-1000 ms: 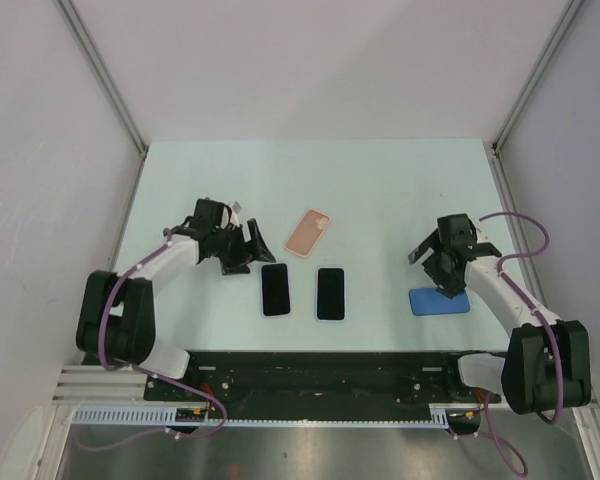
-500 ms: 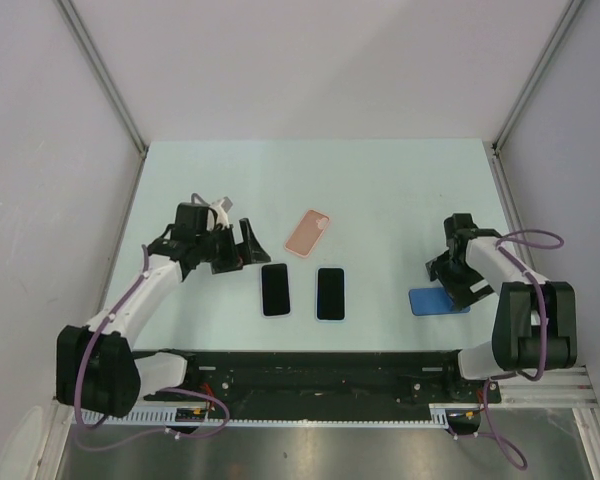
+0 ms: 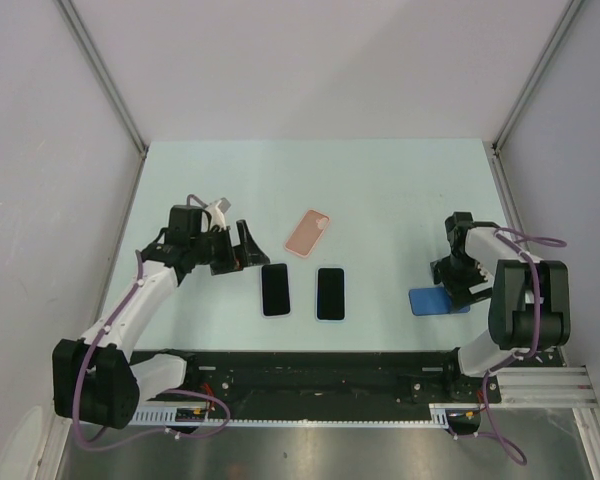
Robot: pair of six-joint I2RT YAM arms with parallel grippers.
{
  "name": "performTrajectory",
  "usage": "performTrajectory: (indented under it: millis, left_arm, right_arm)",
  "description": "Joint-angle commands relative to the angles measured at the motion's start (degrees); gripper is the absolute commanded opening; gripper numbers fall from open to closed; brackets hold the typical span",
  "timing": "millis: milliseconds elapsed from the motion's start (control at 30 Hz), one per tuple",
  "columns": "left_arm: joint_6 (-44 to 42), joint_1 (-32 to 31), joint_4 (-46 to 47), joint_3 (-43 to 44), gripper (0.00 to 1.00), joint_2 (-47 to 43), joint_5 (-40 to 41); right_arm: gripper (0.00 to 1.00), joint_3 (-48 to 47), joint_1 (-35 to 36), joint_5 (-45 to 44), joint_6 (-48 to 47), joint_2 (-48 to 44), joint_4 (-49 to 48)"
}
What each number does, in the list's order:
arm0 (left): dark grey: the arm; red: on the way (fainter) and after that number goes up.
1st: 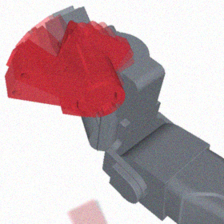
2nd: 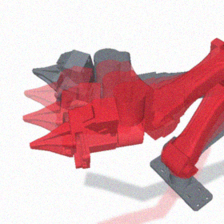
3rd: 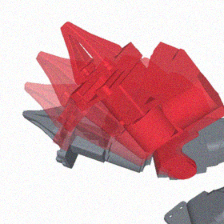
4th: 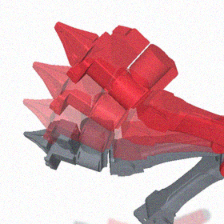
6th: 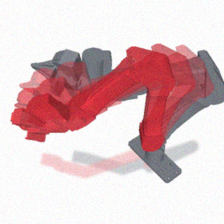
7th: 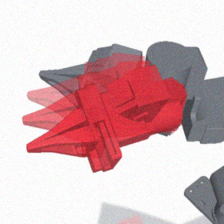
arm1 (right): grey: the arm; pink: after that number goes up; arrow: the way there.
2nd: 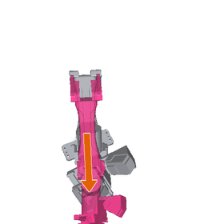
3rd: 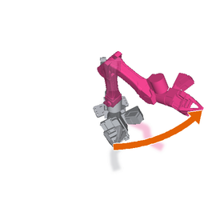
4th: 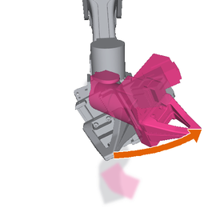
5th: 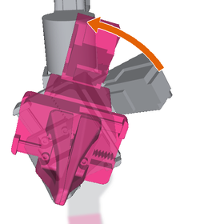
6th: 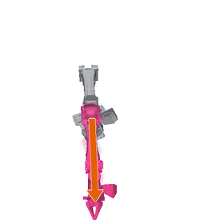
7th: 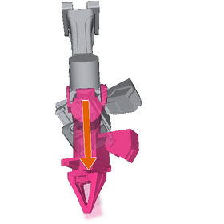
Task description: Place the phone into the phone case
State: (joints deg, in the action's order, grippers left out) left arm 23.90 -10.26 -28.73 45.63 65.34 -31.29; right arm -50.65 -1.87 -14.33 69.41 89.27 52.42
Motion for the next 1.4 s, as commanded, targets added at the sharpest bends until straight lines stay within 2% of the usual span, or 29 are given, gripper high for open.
performTrajectory:
  millis: [0, 167, 233, 300, 333, 433, 633, 1100, 1367]
  left_arm:
    - [-1.31, 0.94, 1.48, -0.71, 1.0, -1.44, -2.73]
    - [-1.49, 1.21, 1.14, -0.71, 1.0, -1.36, -2.29]
    - [-1.49, 1.21, 1.13, -0.63, 1.0, -1.36, -2.11]
    - [-1.49, 1.3, 1.31, -0.54, 1.0, -1.27, -2.02]
    - [-1.49, 1.3, 1.31, -0.54, 1.0, -1.18, -2.11]
    - [-1.58, 1.38, 1.4, -0.54, 1.0, -0.74, -2.46]
    - [-1.4, 1.38, 1.92, -0.71, 1.0, -1.18, -2.64]
    - [-1.58, 1.47, 2.19, -0.98, 1.0, -1.09, -4.4]
    - [-1.49, 1.65, 2.28, -1.07, 1.0, -1.53, -4.05]
  right_arm:
    - [0.91, -1.2, -0.24, -0.53, 4.24, 2.92, 1.54]
    - [0.75, -1.11, -0.24, -0.09, 3.98, 4.41, 1.1]
    - [0.73, -1.11, -0.07, -0.87, 3.55, 4.68, 1.19]
    - [0.75, -1.03, 0.28, -1.49, 3.63, 4.68, 2.15]
    - [0.82, -1.03, 0.2, -1.49, 3.37, 4.59, 2.33]
    - [0.9, -1.03, -0.59, -0.36, 2.32, 3.89, 2.51]
    - [0.95, -0.94, -1.82, 2.89, 1.61, 2.48, 3.03]
    - [0.95, 4.51, -1.65, 4.22, 6.62, -2.26, 2.33]
    - [0.83, 7.23, -1.38, 3.96, 7.59, -2.88, -0.74]
